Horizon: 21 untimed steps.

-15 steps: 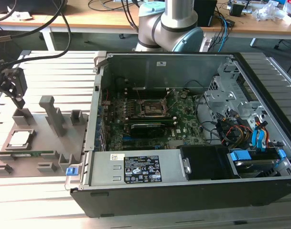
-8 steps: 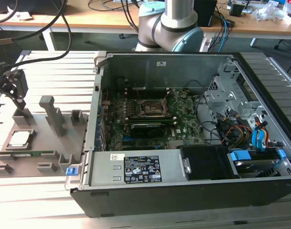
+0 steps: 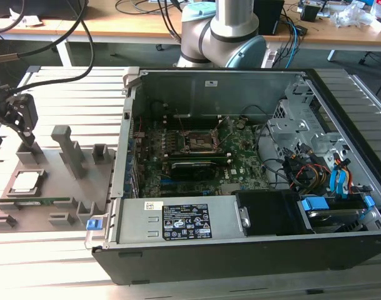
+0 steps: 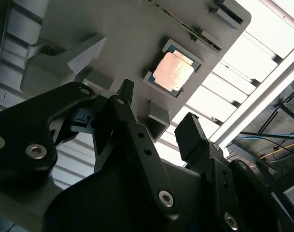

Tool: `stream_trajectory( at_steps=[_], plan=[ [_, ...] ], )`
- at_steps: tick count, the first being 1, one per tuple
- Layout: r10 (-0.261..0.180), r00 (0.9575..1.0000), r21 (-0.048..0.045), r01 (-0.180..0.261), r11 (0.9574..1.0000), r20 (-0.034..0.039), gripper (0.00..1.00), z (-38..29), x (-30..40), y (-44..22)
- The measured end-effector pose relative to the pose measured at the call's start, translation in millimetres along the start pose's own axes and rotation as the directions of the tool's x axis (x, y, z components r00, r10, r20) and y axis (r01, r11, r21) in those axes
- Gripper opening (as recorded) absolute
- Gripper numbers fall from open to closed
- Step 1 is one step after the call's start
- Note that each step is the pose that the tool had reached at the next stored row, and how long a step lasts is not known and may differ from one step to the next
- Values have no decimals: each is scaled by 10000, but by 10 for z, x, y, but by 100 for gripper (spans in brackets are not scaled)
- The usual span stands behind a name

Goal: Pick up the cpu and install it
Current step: 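Pick up the cpu and move it towards the insertion slot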

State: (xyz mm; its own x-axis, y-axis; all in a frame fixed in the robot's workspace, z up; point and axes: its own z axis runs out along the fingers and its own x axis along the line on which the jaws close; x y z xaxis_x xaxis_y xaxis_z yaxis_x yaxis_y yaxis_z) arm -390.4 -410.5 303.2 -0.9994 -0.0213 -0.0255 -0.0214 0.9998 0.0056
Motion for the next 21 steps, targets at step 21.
stream_trajectory(
  at_steps=[21],
  plan=[
    [0, 10000, 1, 0, 10000, 0, 62, 135, 3, -1]
  ],
)
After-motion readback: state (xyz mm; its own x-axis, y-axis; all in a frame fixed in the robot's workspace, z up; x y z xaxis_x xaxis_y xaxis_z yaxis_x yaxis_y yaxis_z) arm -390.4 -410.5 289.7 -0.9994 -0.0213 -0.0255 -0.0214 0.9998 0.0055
